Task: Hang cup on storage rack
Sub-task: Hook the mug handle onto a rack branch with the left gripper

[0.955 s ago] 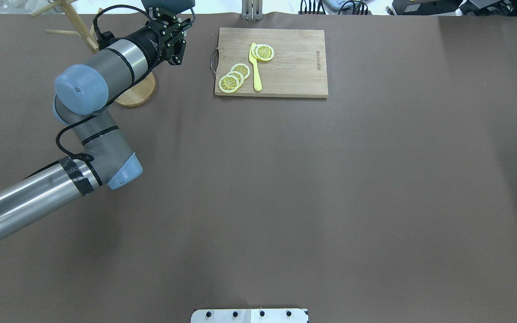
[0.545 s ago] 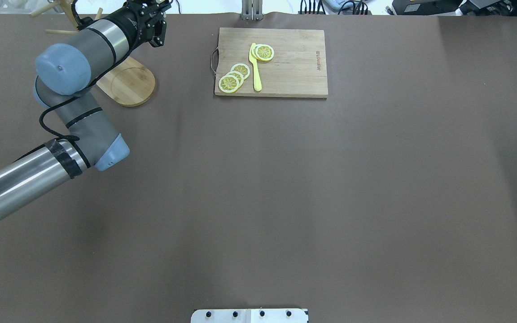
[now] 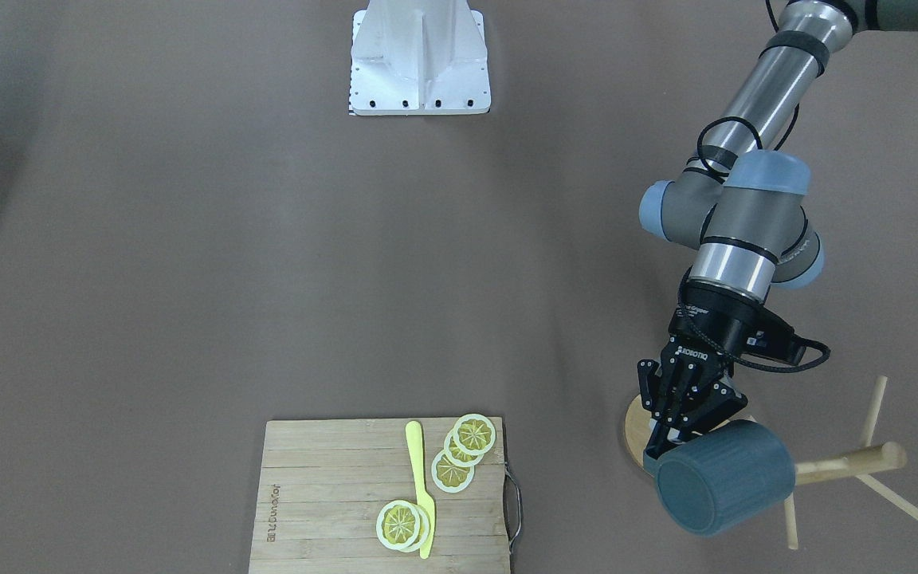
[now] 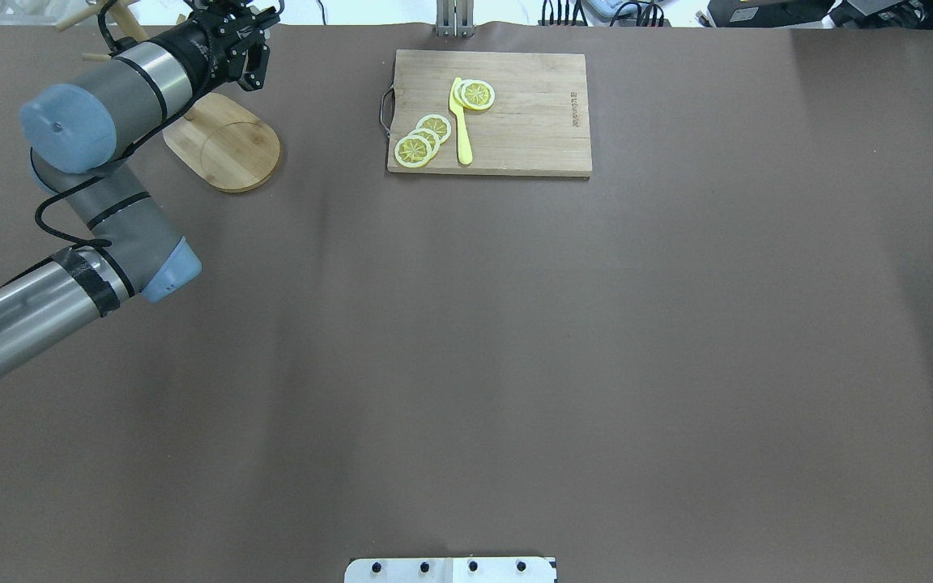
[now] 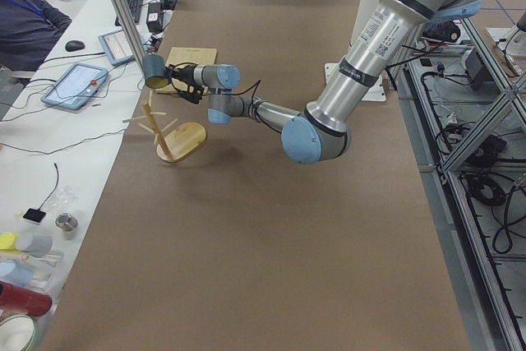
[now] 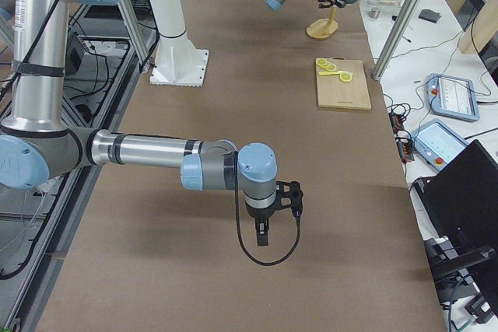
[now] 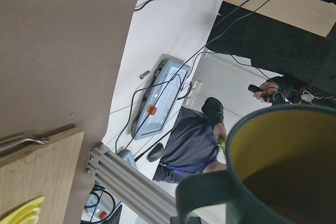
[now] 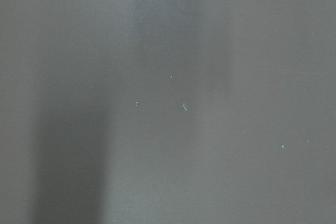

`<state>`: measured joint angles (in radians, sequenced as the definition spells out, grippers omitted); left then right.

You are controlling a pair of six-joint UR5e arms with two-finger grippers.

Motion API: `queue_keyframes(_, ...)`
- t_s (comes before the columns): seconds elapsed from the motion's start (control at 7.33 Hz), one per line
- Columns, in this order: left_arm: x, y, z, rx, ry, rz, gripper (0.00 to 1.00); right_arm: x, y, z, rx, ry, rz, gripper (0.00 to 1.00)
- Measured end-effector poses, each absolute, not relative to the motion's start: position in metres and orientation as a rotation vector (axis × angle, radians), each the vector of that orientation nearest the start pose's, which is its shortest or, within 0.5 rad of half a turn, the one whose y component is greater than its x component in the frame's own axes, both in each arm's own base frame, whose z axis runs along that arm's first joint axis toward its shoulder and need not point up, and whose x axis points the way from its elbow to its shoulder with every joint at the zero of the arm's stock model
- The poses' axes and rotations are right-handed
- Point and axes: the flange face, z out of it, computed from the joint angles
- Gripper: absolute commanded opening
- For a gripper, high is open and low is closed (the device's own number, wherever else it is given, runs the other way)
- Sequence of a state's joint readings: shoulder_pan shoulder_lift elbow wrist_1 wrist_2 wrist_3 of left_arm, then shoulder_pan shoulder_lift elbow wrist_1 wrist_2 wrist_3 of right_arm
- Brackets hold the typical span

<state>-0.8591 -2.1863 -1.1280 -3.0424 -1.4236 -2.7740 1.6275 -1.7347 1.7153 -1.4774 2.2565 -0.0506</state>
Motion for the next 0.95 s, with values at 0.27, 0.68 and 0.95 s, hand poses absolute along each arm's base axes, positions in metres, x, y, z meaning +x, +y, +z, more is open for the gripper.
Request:
queue_keyframes(0.27, 0.349, -0.644, 0.360, -0.218, 1.946, -1.592, 0.00, 0.094, -0.423, 0.659, 0.108, -0.681, -0.020, 1.00)
queue_keyframes(0.68, 0.317, -0.653, 0.387, -0.238, 1.935, -1.568, 0.00, 0.094, -0.423, 0.658, 0.109, -0.680, -0.020, 1.00)
queue_keyframes(0.95, 0.312, -0.651, 0.411, -0.242, 1.942, -1.559, 0.00, 0.094, -0.423, 0.658, 0.110, -0.680, -0.020, 1.00)
